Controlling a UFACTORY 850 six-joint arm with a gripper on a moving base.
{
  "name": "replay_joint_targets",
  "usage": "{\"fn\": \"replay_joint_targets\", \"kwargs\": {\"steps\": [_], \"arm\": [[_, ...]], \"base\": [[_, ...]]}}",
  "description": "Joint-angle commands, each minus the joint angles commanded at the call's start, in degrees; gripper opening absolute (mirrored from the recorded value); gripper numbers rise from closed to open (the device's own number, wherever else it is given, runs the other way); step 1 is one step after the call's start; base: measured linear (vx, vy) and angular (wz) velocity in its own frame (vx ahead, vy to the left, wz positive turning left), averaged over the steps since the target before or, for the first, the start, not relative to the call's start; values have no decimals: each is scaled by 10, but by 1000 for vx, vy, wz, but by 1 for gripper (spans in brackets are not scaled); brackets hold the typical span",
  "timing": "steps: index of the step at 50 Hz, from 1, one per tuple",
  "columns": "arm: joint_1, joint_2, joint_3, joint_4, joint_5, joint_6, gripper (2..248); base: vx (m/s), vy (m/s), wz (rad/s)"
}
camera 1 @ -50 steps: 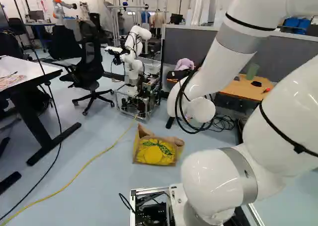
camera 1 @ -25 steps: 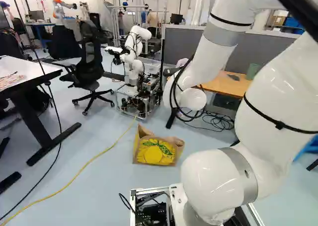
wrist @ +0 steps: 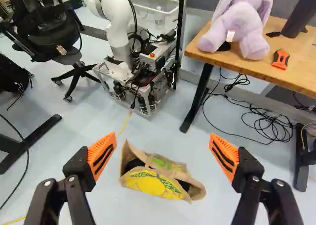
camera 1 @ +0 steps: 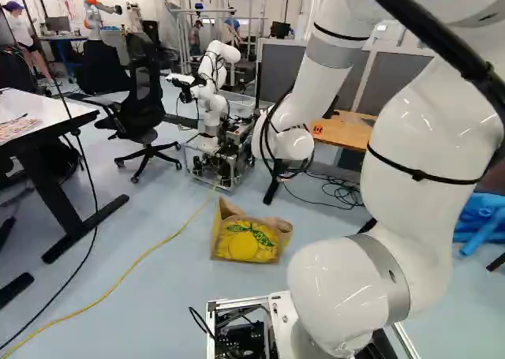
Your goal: Pick up the bag on the ground and place it on the table
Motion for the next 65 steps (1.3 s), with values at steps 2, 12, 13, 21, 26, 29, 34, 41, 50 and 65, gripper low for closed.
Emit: {"fn": "replay_joint_targets", "kwargs": {"steps": [2, 12, 13, 21, 26, 29, 34, 41, 50, 65], "arm": [[1, -5, -6, 3, -8, 0, 247], [7, -32, -36, 20, -48, 0, 247], [7, -35, -39, 22, -52, 0, 247], [12, -55, -63, 36, -85, 0, 247], [14, -68, -78, 45, -106, 0, 247], [16, -75, -87, 50, -118, 0, 247], [18, -90, -103, 59, -139, 0, 247], [21, -118, -128, 72, -169, 0, 247], [24, -156, -161, 88, -206, 0, 247], [25, -217, -217, 115, -259, 0, 247]], "base": [[0, 0, 0], [0, 0, 0], [0, 0, 0], [0, 0, 0], [0, 0, 0], [0, 0, 0], [0, 0, 0], [0, 0, 0], [0, 0, 0], [0, 0, 0]]}}
